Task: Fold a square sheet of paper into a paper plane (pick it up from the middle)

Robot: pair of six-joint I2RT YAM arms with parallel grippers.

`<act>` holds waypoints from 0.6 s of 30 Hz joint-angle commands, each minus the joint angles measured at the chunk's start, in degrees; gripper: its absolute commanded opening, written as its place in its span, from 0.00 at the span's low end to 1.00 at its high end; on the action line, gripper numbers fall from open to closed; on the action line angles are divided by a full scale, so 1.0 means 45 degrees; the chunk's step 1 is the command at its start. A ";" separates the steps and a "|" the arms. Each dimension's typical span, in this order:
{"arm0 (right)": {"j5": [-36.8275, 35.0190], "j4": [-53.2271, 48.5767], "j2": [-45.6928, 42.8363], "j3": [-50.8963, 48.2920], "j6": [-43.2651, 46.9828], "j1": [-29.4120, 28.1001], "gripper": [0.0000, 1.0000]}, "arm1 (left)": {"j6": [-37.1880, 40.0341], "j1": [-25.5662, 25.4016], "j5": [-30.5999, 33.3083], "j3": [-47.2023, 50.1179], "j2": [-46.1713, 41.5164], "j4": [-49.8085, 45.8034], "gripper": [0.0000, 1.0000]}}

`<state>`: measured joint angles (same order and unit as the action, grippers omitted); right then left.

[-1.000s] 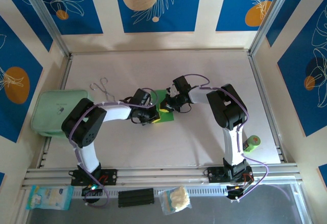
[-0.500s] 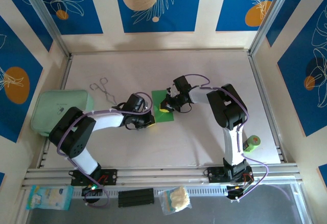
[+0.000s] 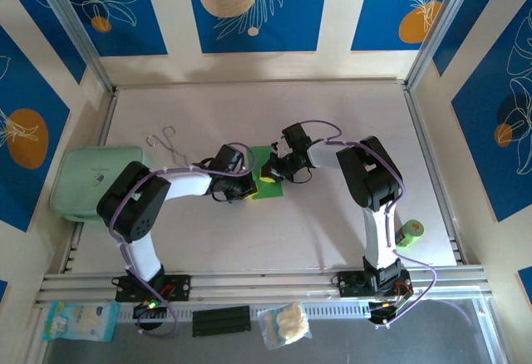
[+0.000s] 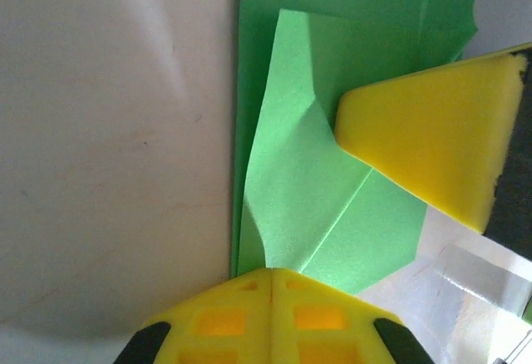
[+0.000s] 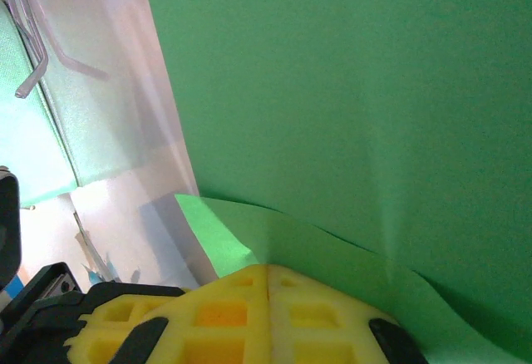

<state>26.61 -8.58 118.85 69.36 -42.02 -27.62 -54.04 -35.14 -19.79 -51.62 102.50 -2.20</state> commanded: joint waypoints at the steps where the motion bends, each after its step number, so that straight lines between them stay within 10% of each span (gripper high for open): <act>1: -0.0581 -0.1218 0.0546 0.0041 -0.0142 0.0174 0.01 | -0.0217 -0.0054 0.0193 -0.0123 0.0463 -0.0881 0.00; 18: -0.0315 -0.1701 -0.1014 0.0105 0.1139 -0.0149 0.01 | -0.0041 -0.0044 0.0483 -0.0082 0.0660 -0.1992 0.00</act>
<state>24.62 -14.57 115.96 71.59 -38.92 -27.66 -54.17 -35.14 -19.64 -52.45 102.85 -4.10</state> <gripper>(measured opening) 0.048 0.060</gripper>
